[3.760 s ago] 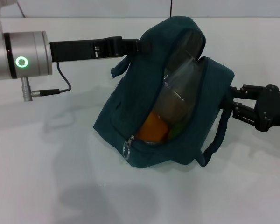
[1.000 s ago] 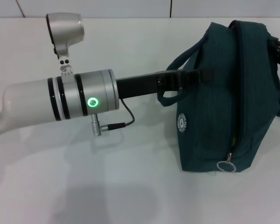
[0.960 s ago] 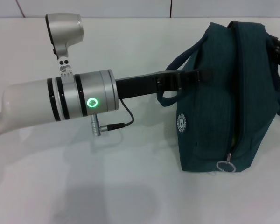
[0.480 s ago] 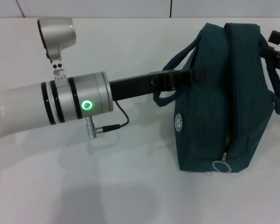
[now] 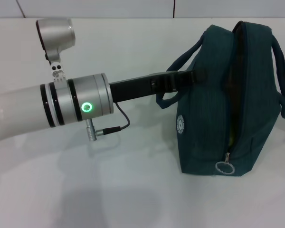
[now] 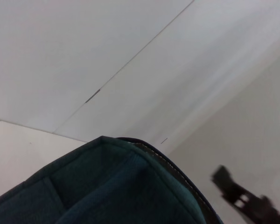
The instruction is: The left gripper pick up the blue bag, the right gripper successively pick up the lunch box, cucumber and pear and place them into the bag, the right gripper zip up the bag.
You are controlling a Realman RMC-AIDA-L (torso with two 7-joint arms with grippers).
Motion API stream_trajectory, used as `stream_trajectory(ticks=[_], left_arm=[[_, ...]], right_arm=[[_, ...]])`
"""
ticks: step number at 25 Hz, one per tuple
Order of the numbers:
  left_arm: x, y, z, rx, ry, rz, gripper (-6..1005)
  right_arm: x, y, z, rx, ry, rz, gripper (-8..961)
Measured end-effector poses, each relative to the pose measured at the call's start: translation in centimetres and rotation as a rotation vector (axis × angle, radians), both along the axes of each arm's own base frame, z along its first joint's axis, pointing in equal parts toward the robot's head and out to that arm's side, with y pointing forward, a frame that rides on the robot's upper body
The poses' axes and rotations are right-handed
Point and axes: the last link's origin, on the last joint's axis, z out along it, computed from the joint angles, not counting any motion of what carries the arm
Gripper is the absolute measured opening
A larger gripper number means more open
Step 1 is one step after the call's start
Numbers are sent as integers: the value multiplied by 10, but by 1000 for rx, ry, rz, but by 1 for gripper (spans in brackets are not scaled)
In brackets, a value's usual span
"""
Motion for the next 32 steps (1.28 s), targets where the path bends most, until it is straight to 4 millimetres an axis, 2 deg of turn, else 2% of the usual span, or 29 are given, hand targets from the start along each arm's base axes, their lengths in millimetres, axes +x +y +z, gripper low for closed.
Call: stream_trajectory(ticks=[4, 8, 11, 16, 21, 32], left_arm=[[-1, 0, -1, -3, 1, 5, 82], [-1, 0, -1, -3, 1, 6, 82], [-2, -1, -1, -2, 2, 6, 83], [-4, 0, -1, 8, 9, 10, 83], [-6, 0, -1, 10, 10, 14, 83], [-8, -1, -1, 13, 6, 25, 84]], right_arm=[[-5, -17, 2, -2, 12, 103, 647], [-12, -33, -5, -59, 22, 205, 647], [-16, -48, -18, -127, -19, 298, 646], [-16, -61, -43, -276, -112, 362, 645], [-2, -65, -65, -399, -236, 304, 644], [22, -67, -95, -464, -311, 149, 642]])
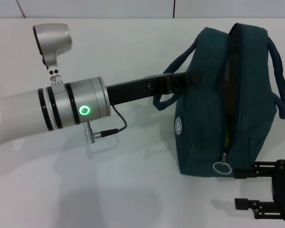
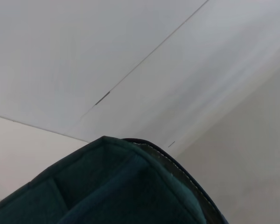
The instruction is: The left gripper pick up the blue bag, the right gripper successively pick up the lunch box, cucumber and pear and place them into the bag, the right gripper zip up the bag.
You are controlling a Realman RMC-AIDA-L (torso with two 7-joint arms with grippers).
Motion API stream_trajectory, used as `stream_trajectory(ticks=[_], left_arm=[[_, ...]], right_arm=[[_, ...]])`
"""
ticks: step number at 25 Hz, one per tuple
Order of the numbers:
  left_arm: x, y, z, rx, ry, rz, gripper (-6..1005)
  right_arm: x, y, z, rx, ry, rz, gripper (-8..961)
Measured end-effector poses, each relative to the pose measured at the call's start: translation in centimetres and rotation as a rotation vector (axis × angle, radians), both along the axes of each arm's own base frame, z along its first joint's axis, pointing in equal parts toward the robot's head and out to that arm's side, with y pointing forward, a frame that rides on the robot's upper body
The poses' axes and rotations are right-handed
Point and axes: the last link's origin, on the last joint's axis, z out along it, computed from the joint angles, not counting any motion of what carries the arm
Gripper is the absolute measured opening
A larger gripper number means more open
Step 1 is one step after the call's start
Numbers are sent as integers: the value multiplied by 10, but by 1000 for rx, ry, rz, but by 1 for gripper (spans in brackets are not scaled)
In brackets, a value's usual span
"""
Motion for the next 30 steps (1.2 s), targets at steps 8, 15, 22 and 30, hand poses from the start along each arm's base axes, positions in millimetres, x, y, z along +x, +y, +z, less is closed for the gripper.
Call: stream_trajectory(ticks=[8, 15, 22, 30], left_arm=[[-1, 0, 1, 8, -5, 4, 84], [-2, -1, 1, 6, -8, 3, 84], [-2, -2, 1, 4, -9, 0, 85], [-1, -2, 0, 1, -8, -2, 85]], right_arm=[[3, 2, -3, 17, -7, -25, 635], [7, 5, -5, 41, -29, -48, 632], [3, 8, -9, 74, 2, -39, 633], [-4, 13, -15, 69, 32, -36, 634]])
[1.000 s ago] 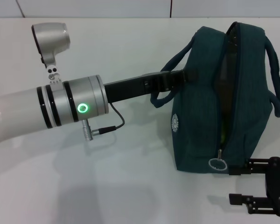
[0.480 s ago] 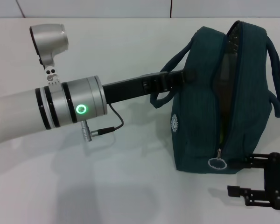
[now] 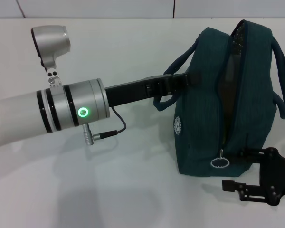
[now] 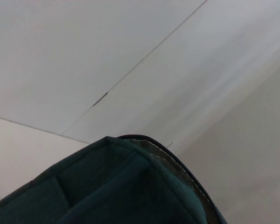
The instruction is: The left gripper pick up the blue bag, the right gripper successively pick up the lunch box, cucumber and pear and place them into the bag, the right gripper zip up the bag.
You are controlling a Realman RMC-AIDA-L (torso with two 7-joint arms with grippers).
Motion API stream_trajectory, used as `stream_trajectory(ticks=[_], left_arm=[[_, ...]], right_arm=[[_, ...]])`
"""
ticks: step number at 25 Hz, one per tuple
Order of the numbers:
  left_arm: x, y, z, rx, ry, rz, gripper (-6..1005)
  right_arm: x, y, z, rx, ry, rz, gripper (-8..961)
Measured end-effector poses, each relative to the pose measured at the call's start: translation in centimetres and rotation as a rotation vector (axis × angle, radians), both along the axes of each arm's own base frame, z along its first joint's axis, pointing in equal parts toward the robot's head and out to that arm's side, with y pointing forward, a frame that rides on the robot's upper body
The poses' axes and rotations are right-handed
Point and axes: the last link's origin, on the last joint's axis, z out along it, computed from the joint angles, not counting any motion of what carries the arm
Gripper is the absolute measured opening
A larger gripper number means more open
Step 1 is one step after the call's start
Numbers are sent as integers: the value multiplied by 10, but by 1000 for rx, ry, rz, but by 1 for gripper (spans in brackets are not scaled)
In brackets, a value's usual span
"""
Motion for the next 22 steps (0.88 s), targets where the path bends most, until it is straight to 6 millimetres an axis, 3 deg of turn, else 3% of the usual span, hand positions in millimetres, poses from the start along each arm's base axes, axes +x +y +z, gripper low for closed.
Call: stream_trajectory(ticks=[22], left_arm=[[-1, 0, 1, 8, 1, -3, 86]], right_arm=[[-5, 8, -7, -1, -4, -2, 582]])
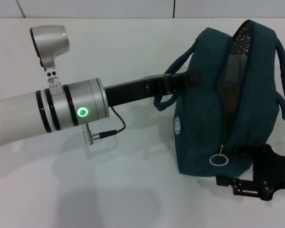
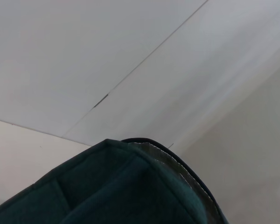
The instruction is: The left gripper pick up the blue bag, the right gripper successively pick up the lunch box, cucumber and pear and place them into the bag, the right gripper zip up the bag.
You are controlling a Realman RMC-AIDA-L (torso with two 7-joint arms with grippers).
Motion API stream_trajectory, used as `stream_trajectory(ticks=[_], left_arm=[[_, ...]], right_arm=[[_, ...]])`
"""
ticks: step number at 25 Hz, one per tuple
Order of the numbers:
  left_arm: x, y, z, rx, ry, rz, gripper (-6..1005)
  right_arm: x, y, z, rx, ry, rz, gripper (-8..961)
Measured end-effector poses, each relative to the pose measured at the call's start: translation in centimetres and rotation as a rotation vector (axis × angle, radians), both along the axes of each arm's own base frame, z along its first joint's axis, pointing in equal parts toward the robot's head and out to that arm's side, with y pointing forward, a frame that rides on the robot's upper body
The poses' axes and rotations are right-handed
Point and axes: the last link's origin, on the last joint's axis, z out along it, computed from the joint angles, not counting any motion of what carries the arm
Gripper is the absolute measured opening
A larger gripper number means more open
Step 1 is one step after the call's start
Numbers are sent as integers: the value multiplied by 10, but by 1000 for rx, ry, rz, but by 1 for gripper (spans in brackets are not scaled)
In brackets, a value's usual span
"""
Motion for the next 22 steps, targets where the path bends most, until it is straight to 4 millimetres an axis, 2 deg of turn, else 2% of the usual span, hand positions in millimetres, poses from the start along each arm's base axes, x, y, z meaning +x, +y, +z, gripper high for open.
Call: stream_trajectory(ticks=[5, 10, 21, 22], left_arm=[[0, 0, 0, 0, 0, 0, 86], [1, 0, 0, 1, 0, -2, 86], [1, 0, 0, 2, 0, -3, 87], [1, 0, 0, 2, 0, -3, 87]], right_arm=[[-2, 3, -1, 3, 3, 0, 583], [-2, 5, -2, 7, -3, -6, 465], [-1, 11, -8, 12, -26, -34, 417], [-1, 12, -10, 8, -30, -36, 389]])
